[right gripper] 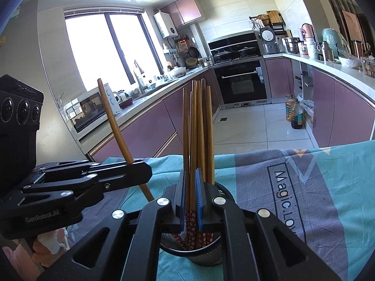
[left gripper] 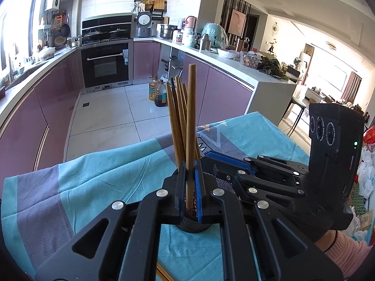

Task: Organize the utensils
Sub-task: 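Open both tools to release the chopsticks and pull back from the cup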

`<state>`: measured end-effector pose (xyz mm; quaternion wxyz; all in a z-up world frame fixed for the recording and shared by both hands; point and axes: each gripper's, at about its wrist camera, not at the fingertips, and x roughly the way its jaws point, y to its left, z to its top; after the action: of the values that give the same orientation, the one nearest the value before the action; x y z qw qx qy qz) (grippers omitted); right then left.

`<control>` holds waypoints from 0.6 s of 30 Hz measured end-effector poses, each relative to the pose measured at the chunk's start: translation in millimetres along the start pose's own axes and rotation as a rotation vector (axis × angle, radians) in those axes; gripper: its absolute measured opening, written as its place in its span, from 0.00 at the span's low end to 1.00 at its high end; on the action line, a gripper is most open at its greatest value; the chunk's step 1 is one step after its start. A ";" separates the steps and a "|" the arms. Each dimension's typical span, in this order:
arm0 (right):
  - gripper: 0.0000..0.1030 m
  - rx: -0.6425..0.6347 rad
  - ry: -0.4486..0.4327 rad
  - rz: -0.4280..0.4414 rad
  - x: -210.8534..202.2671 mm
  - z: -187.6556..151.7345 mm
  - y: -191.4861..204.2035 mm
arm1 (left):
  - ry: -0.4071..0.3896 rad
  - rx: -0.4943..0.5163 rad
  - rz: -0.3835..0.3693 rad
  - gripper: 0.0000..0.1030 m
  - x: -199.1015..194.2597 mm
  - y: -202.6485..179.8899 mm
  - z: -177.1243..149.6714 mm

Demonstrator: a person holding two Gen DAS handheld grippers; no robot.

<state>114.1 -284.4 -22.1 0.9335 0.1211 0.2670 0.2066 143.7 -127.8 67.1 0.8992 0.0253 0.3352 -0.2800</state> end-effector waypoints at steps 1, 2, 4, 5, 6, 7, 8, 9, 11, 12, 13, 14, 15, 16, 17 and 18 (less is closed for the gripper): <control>0.08 0.002 -0.001 0.000 -1.2 -0.6 -0.1 | 0.004 -0.003 -0.001 0.07 2.5 -0.2 -1.0; 0.08 0.002 -0.001 0.001 -2.2 -1.1 0.0 | 0.007 -0.008 -0.001 0.07 4.7 1.3 -1.1; 0.08 0.000 0.000 0.003 -3.6 -3.1 1.0 | 0.012 -0.015 -0.003 0.09 7.6 2.7 -3.1; 0.09 0.001 0.001 0.004 -4.6 -3.9 1.2 | 0.012 -0.016 -0.003 0.10 8.6 3.4 -3.8; 0.11 0.002 0.001 0.004 -5.0 -3.8 0.9 | 0.011 -0.016 -0.005 0.11 9.4 4.2 -4.2; 0.13 0.003 0.001 0.005 -5.5 -4.5 0.9 | 0.010 -0.016 -0.006 0.12 9.5 4.4 -5.4; 0.14 0.005 0.001 0.006 -5.9 -4.7 1.1 | 0.007 -0.016 -0.009 0.13 9.4 5.2 -5.9; 0.14 0.005 0.002 0.008 -6.7 -5.4 1.7 | 0.005 -0.016 -0.012 0.13 9.9 6.3 -7.3; 0.15 0.006 0.003 0.009 -7.8 -6.7 2.5 | 0.002 -0.019 -0.015 0.14 10.7 8.5 -9.2; 0.15 0.006 0.003 0.010 -8.2 -6.9 2.7 | 0.002 -0.022 -0.015 0.14 11.4 9.9 -9.9; 0.15 0.006 0.003 0.011 -8.9 -7.4 3.3 | 0.002 -0.023 -0.017 0.14 12.6 10.8 -10.2; 0.16 0.006 0.003 0.013 -9.4 -7.9 4.0 | -0.002 -0.022 -0.019 0.14 12.3 11.2 -11.4; 0.17 0.007 0.003 0.014 -9.4 -7.8 4.0 | -0.004 -0.021 -0.018 0.14 12.7 12.3 -11.8; 0.19 0.007 0.002 0.016 -9.8 -9.0 4.5 | -0.004 -0.021 -0.018 0.15 14.0 11.3 -12.7; 0.20 0.007 0.002 0.017 -10.3 -9.6 5.2 | -0.003 -0.022 -0.019 0.15 14.9 12.1 -14.0; 0.20 0.008 0.002 0.017 -10.7 -9.8 5.5 | -0.002 -0.022 -0.019 0.15 15.2 12.8 -15.1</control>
<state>98.7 -283.2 -23.5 0.9309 0.1270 0.2676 0.2136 150.8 -120.9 44.2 0.8970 0.0119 0.3377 -0.2849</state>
